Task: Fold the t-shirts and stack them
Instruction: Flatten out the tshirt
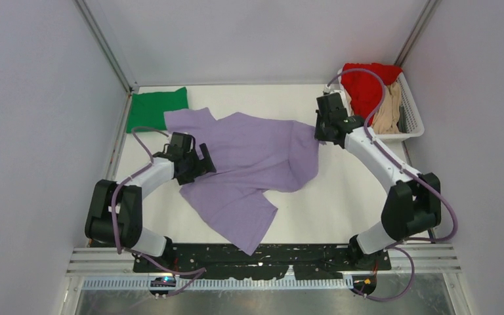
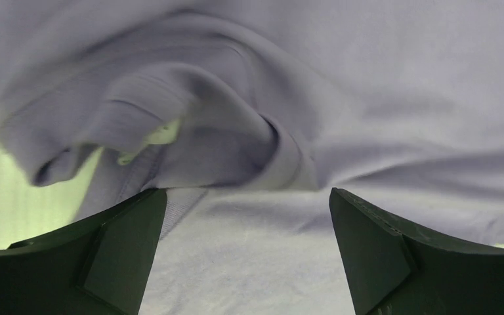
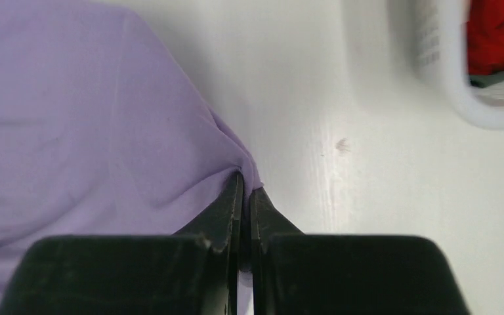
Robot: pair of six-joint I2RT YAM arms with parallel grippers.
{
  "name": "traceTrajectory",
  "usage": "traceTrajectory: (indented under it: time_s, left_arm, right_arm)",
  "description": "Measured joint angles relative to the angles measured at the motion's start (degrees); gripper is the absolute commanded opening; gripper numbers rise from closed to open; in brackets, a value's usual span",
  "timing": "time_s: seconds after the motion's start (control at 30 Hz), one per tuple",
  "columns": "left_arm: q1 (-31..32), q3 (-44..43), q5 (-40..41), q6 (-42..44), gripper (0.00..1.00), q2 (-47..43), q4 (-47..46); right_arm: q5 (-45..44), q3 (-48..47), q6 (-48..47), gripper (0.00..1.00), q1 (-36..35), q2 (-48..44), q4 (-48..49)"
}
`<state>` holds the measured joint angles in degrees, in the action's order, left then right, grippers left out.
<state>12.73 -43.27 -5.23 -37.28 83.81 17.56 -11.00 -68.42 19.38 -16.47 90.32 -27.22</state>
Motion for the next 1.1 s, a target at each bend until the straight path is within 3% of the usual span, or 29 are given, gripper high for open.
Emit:
traceTrajectory:
  time_s: [0.07,0.17,0.33,0.4,0.43,0.53,0.63,0.7,0.83,0.97,1.1]
  left_arm:
    - [-0.5,-1.5,2.1,0.9,1.00,0.9,1.5]
    - [-1.3,-3.8,4.5,2.3,1.00,2.3,3.3]
    - [-1.9,-7.2,6.4,3.5,1.00,4.2,4.7]
    - [-2.1,-8.4,6.8,3.5,1.00,5.1,5.0]
    - [-2.1,-9.1,6.8,3.5,1.00,5.7,5.1]
    - [-2.4,-13.2,6.7,3.3,1.00,9.6,6.2]
    - [-2.6,-16.7,6.4,3.1,1.00,13.2,6.8]
    - [-2.7,-18.0,6.2,2.8,1.00,14.6,6.9]
    - [-2.8,-21.6,4.7,1.7,1.00,18.1,8.4]
    - [-3.2,-29.5,2.0,0.6,1.00,24.3,9.9]
    - [-3.4,-38.9,-1.3,-0.6,1.00,31.0,11.5]
  right_arm:
    - [-7.2,-3.7,-0.8,0.05,-2.6,-3.5,-6.6]
    - [-16.8,-10.8,-1.0,0.16,-5.7,-4.3,-15.7]
    - [-27.8,-20.2,-1.7,0.31,-4.9,3.9,-26.9]
    - [-29.2,-23.1,-2.8,0.44,-4.3,9.6,-28.1]
    - [-29.3,-24.5,-3.3,0.63,-4.0,12.3,-28.3]
    - [-28.6,-30.1,-4.4,0.83,-3.1,21.1,-28.6]
    - [-27.3,-30.5,-4.9,1.00,-2.6,24.2,-26.9]
    - [-25.7,-27.4,-5.1,0.96,-2.0,22.0,-24.4]
    - [-15.1,-12.2,-4.5,0.95,1.5,9.0,-15.3]
    - [0.4,3.8,-2.2,0.95,11.5,-5.0,-5.8]
    - [9.8,12.8,0.2,0.95,19.4,-8.2,1.3]
